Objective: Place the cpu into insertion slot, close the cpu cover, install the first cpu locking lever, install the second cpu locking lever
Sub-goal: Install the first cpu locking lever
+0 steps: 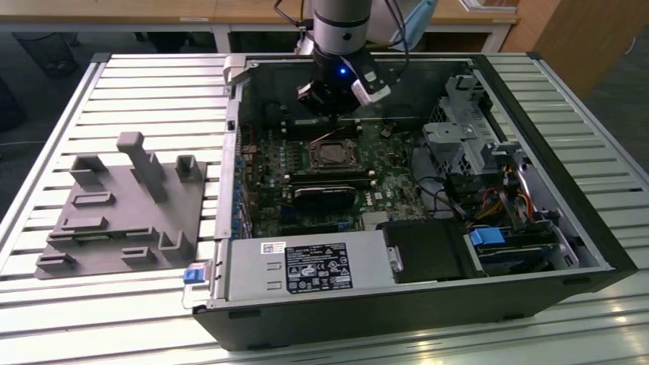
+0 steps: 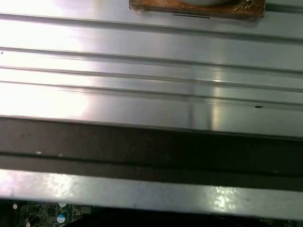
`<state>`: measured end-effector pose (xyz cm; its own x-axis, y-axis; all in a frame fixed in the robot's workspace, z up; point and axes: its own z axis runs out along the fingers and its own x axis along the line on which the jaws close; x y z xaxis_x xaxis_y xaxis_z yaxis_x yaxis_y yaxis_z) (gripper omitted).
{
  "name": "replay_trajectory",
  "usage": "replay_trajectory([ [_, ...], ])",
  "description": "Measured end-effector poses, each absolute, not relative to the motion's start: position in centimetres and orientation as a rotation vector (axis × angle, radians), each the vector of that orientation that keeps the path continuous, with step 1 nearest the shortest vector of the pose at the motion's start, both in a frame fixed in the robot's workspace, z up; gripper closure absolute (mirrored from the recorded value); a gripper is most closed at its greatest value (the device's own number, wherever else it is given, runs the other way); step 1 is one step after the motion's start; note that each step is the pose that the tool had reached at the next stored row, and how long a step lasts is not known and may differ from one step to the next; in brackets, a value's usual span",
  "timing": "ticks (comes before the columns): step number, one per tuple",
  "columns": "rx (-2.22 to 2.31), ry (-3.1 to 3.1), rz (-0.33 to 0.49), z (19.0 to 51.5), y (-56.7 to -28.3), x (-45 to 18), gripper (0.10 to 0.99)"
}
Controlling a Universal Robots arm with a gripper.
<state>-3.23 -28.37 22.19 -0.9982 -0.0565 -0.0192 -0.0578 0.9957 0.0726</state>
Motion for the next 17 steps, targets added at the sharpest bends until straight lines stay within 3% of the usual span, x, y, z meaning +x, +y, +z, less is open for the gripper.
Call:
replay_trajectory([
  [17, -0.062, 3.121, 0.114, 21.2, -28.3, -2.0, 0.98],
])
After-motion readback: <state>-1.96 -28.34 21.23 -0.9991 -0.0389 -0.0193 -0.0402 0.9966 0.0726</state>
